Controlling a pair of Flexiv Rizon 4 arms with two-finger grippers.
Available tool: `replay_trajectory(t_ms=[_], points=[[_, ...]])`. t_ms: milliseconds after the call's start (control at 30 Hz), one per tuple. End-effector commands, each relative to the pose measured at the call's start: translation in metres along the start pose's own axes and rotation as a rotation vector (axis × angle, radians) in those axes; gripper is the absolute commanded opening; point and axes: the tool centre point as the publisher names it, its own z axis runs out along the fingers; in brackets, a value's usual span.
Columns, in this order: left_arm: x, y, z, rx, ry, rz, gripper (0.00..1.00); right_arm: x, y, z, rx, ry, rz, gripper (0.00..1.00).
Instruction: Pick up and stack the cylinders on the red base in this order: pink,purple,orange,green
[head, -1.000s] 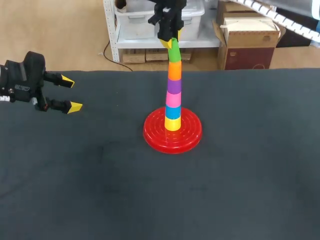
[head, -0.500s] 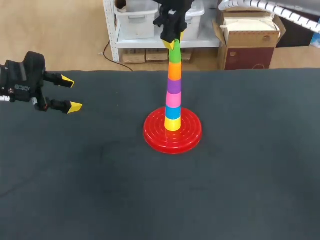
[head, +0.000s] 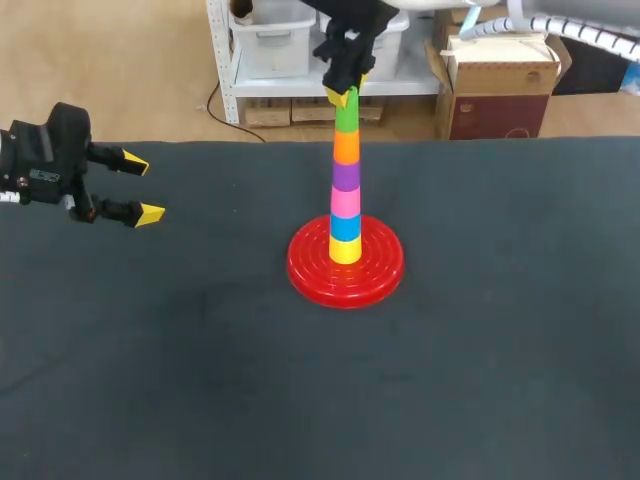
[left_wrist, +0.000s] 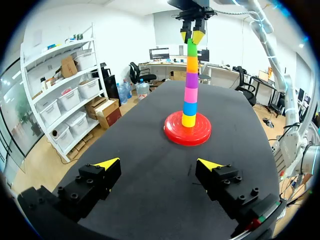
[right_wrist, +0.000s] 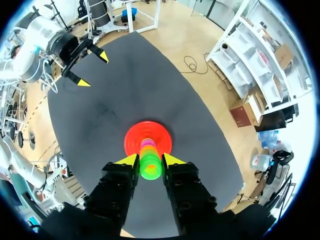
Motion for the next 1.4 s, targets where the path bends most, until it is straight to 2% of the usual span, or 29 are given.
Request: replay_trajectory(t_ms=[33,200,233,267,300,633,900,1200,1300,1400], points=[[0.002,-0.001,0.0,-0.005,-0.006,0.003,1.0,0.005,-0.003,0.018,-0.01,-0.009,0.002,0.0],[0.002,-0.001,0.0,-0.005,-0.006,0.003,1.0,0.006,-0.005,0.015,-0.004,0.003,0.008,0.0],[0.002,-0.001,0.0,-0.005,-0.006,0.003,1.0,0.005,-0.005,0.013,-0.003,0.005,0.002,0.38],[0.002,-0.001,0.0,-0.005,-0.006,0.003,1.0,0.004,-0.005,0.012,-0.003,0.007,-0.002,0.91],[0.002,-0.001,0.0,-0.005,-0.006,0.003,1.0,0.004,-0.005,0.011,-0.001,0.008,-0.006,1.0],[0.002,-0.001,0.0,-0.005,-0.006,0.003,1.0,0.007,-0.007,-0.006,-0.002,-0.035,-0.074,1.0],[0.002,-0.001,0.0,-0.005,-0.006,0.003,1.0,0.039,-0.011,-0.021,0.005,-0.066,-0.092,1.0],[0.002,-0.001,0.0,-0.005,-0.006,0.003,1.0,0.087,-0.019,-0.025,-0.009,-0.093,-0.101,1.0],[0.002,-0.001,0.0,-0.005,-0.006,0.003,1.0,0.102,-0.025,-0.023,-0.047,-0.08,-0.107,1.0],[0.002,-0.001,0.0,-0.005,-0.006,0.003,1.0,0.102,-0.025,-0.023,-0.047,-0.08,-0.107,1.0]])
